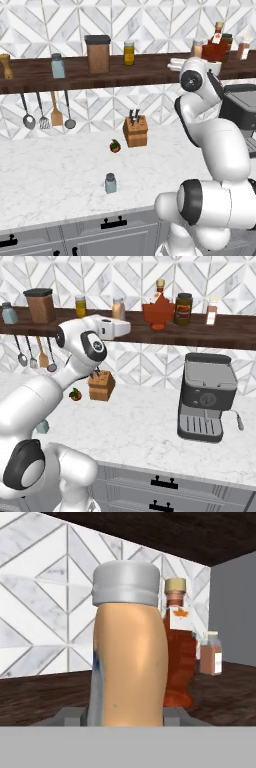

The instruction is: Put the shaker and condiment bottle from the counter next to their counterparts in the cabinet.

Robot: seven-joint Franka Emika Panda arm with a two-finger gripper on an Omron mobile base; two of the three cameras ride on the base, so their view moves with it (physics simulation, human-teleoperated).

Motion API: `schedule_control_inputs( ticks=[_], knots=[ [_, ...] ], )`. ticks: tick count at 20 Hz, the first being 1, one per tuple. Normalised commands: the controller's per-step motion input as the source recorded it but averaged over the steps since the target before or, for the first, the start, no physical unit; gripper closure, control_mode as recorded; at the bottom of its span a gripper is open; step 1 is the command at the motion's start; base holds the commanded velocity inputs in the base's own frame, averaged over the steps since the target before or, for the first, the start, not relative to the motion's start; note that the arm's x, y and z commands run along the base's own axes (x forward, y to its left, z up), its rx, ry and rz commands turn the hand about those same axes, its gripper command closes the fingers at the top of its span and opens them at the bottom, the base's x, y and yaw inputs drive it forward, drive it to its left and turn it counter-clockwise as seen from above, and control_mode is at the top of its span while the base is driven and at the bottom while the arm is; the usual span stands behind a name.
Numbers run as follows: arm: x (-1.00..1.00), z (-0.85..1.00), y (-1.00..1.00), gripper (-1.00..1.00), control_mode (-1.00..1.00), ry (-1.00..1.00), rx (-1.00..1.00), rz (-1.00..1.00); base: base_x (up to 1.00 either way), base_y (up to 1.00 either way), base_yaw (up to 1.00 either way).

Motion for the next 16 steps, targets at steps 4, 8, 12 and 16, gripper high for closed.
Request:
schedule_control_inputs(
  ticks=[4, 8, 12, 16],
  knots=[
    [0.46, 0.04, -0.03, 1.00, -1.00, 0.16, 0.00, -0.01, 0.00, 0.00, 0.00],
    [0.45, 0.04, 0.00, 1.00, -1.00, 0.19, 0.00, -0.03, 0.00, 0.00, 0.00],
    [0.33, 0.00, -0.04, 1.00, -1.00, 0.02, 0.00, -0.02, 0.00, 0.00, 0.00],
    [0.17, 0.00, -0.11, 1.00, -1.00, 0.00, 0.00, 0.00, 0.00, 0.00, 0.00]
  ],
)
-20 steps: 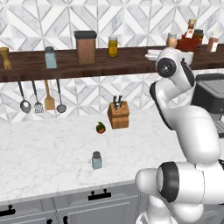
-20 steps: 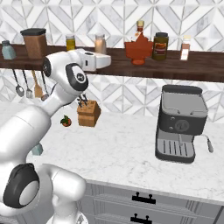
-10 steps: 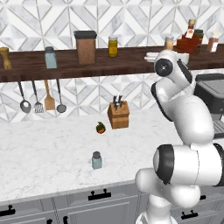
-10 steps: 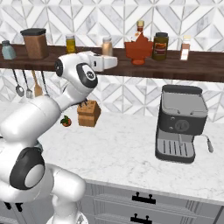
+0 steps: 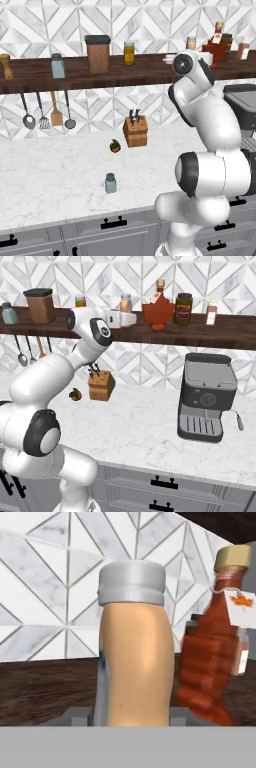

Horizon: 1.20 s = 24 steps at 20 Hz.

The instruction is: Put the shaker and condiment bottle from the counter next to their counterparts in the cabinet.

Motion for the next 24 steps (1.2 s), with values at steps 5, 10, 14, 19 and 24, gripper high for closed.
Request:
schedule_control_inputs(
  ticks=[5, 10, 14, 19, 24],
  knots=[
    [0.23, -0.11, -0.10, 1.00, -1.00, 0.00, 0.00, 0.00, 0.00, 0.00, 0.00],
    [0.28, -0.06, -0.11, 1.00, -1.00, 0.00, 0.00, 0.00, 0.00, 0.00, 0.00],
    [0.19, -0.13, -0.10, 1.00, -1.00, -0.05, 0.00, 0.00, 0.00, 0.00, 0.00],
    [0.08, -0.11, -0.07, 1.00, -1.00, -0.04, 0.00, 0.00, 0.00, 0.00, 0.00],
    [0.21, -0.02, -0.05, 1.00, -1.00, 0.00, 0.00, 0.00, 0.00, 0.00, 0.00]
  ],
)
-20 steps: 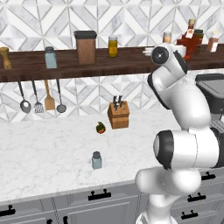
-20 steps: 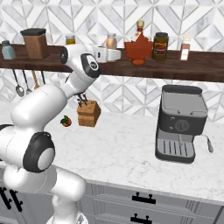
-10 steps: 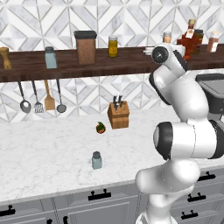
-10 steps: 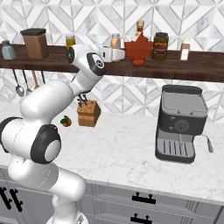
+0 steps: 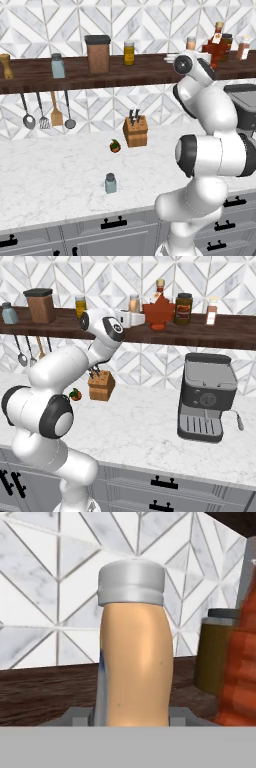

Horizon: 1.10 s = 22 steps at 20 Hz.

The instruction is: Put the shaker and condiment bottle from the counter next to their counterparts in the cabinet.

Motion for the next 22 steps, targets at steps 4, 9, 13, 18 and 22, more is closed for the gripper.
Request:
schedule_control_inputs(
  ticks=[4, 9, 13, 18, 22],
  knots=[
    [0.27, 0.00, -0.05, 1.00, -1.00, 0.00, 0.00, 0.00, 0.00, 0.00, 0.00],
    [0.05, -0.10, -0.13, 1.00, -1.00, 0.00, 0.00, 0.00, 0.00, 0.00, 0.00],
    [0.00, -0.22, -0.09, -1.00, -1.00, 0.00, 0.00, 0.00, 0.00, 0.00, 0.00],
    [0.00, -0.28, 0.00, -1.00, -1.00, 0.00, 0.00, 0.00, 0.00, 0.00, 0.00],
    [0.00, -0.24, 0.08, -1.00, -1.00, 0.00, 0.00, 0.00, 0.00, 0.00, 0.00]
  ],
)
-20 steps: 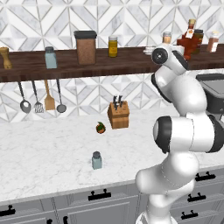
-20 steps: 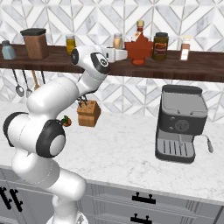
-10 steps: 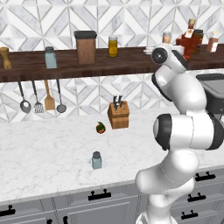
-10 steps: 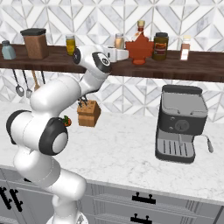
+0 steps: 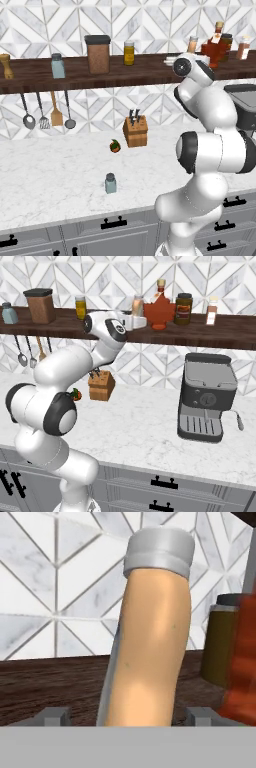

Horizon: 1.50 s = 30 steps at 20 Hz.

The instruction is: Put the shaker and condiment bottle from the counter next to their counterparts in the cabinet.

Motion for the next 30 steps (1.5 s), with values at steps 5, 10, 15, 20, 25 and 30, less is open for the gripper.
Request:
schedule_control_inputs(
  ticks=[5, 10, 15, 20, 25, 30],
  knots=[
    [0.00, -0.14, 0.41, -1.00, -1.00, 0.05, 0.00, 0.00, 0.00, 0.00, 0.00],
    [0.00, 0.00, 0.41, -1.00, -1.00, 0.08, 0.00, 0.00, 0.00, 0.00, 0.00],
    [-0.17, 0.00, 0.32, -1.00, -1.00, 0.05, 0.00, 0.00, 0.00, 0.00, 0.00],
    [-0.52, 0.00, 0.11, -1.00, -1.00, 0.00, 0.00, 0.00, 0.00, 0.00, 0.00],
    [-0.55, 0.00, 0.18, -1.00, -1.00, 0.07, 0.00, 0.00, 0.00, 0.00, 0.00],
    [-0.51, 0.04, 0.24, -1.00, -1.00, 0.15, 0.02, 0.00, 0.00, 0.00, 0.00]
  ],
)
